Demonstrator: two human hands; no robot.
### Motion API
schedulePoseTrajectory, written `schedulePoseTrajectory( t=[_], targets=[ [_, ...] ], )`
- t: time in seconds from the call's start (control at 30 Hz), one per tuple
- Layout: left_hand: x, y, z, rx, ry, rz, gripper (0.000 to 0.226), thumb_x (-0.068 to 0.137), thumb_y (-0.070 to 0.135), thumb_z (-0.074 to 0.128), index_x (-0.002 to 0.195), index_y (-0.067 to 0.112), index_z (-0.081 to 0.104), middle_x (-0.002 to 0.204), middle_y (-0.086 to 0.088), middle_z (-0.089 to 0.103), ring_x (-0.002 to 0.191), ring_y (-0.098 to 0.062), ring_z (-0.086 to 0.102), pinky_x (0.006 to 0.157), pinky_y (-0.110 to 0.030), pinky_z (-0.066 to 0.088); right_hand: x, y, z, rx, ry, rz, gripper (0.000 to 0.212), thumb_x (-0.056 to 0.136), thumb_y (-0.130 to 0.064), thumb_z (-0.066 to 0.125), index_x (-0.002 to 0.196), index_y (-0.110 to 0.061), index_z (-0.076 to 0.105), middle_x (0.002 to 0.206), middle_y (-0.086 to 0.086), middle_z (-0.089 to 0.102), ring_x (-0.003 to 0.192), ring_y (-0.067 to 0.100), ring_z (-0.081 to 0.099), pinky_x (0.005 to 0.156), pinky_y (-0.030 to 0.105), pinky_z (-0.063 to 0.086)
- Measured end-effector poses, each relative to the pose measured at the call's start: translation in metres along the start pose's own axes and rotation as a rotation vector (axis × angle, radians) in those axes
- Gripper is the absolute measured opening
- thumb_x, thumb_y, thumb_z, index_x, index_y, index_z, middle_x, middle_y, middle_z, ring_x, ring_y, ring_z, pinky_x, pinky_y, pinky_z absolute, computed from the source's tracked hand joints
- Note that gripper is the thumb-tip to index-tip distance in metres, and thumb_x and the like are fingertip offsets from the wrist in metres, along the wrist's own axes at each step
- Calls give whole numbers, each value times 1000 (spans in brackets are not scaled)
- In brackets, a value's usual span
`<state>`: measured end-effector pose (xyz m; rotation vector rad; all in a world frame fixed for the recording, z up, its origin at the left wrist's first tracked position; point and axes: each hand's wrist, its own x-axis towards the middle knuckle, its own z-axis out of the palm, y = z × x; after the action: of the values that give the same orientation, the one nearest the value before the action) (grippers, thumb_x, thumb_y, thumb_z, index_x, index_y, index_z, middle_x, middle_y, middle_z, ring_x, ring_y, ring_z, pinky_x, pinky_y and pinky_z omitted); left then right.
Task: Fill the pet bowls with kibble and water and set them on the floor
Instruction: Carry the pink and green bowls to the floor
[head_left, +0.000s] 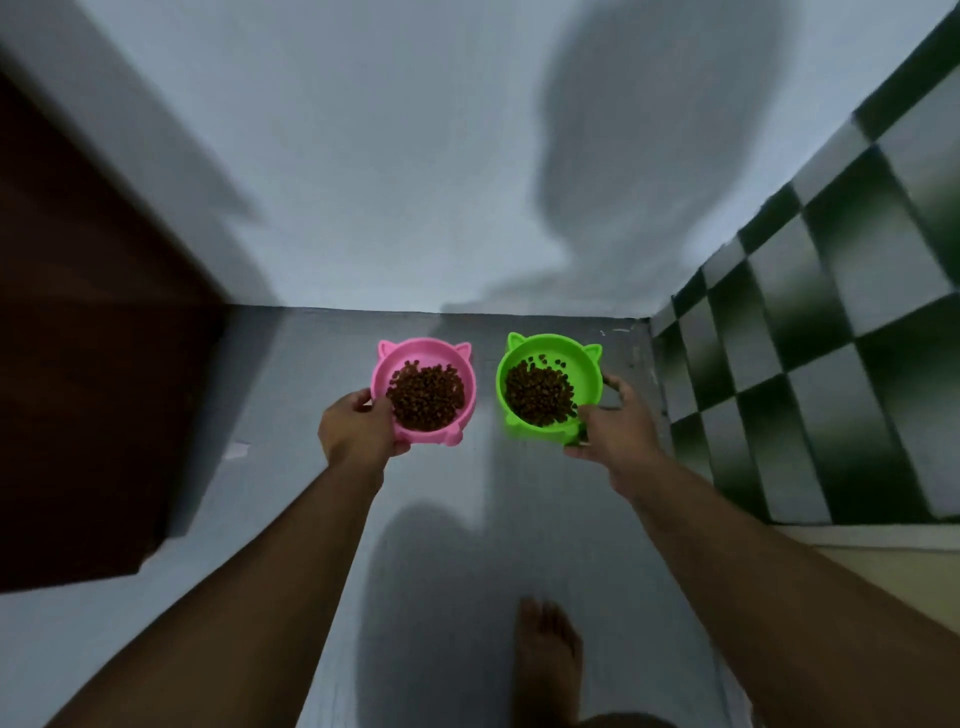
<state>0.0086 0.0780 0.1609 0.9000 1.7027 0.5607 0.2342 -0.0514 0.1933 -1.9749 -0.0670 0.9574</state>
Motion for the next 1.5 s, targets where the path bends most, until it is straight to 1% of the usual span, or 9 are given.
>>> schedulePoseTrajectory(
  t=[0.17,0.3,0.5,0.73,0.87,1.13,1.27,1.4,1.5],
  targets=[
    [108,-55,78,31,-4,27,37,94,18,73,129,6,66,108,-17,74,68,-28,76,54,-39,64,137,60,34,-131,48,-39,54,84,-3,60,123,-41,56,104,15,65,88,36,69,61,54,61],
    [169,-91,128,36,11,13,30,95,17,71,123,5,68,107,-15,72,77,-32,75,55,-45,64,258,123,53,-257,89,-121,52,61,-21,57,88,-65,54,96,13,69,82,36,70,65,56,61],
    [211,-98,167,32,18,38,24,96,15,69,119,8,71,99,-6,72,88,-27,74,77,-46,65,349,165,63,-364,141,-138,55,56,-26,54,101,-58,54,92,13,71,76,37,71,65,55,61],
    [217,-98,178,62,23,85,27,95,16,70,121,9,71,98,-2,72,86,-23,75,74,-41,65,302,119,81,-461,199,-219,46,79,-8,60,123,-20,65,109,14,71,99,33,67,90,40,55],
    [216,-98,177,115,58,123,24,96,17,69,118,8,71,97,-2,70,82,-18,70,62,-25,58,295,119,85,-489,211,-230,41,83,-14,66,124,-17,62,111,17,70,105,36,65,90,36,51],
    [189,-77,161,225,-30,121,39,97,18,66,132,6,55,120,-10,64,93,-21,64,66,-27,55,268,102,82,-538,163,-187,56,84,-14,68,137,-14,50,124,21,63,111,37,61,90,35,48],
    [126,-39,121,410,-76,228,53,97,25,67,144,10,48,143,-14,53,115,-27,59,77,-28,45,196,66,62,-615,122,-220,54,86,-18,67,138,-14,49,126,21,61,112,38,61,89,36,49],
    [30,13,64,582,-198,369,47,96,27,68,138,12,53,123,-6,61,98,-19,57,68,-21,43,85,11,30,-672,57,-247,53,87,-25,68,136,-14,50,119,19,64,114,37,60,91,37,48],
    [-54,52,18,611,-266,452,45,94,28,69,135,13,58,125,-12,65,106,-26,63,80,-28,47,-11,-34,2,-691,39,-276,50,88,-25,67,135,-17,50,105,11,63,111,34,61,90,35,48]
  ],
)
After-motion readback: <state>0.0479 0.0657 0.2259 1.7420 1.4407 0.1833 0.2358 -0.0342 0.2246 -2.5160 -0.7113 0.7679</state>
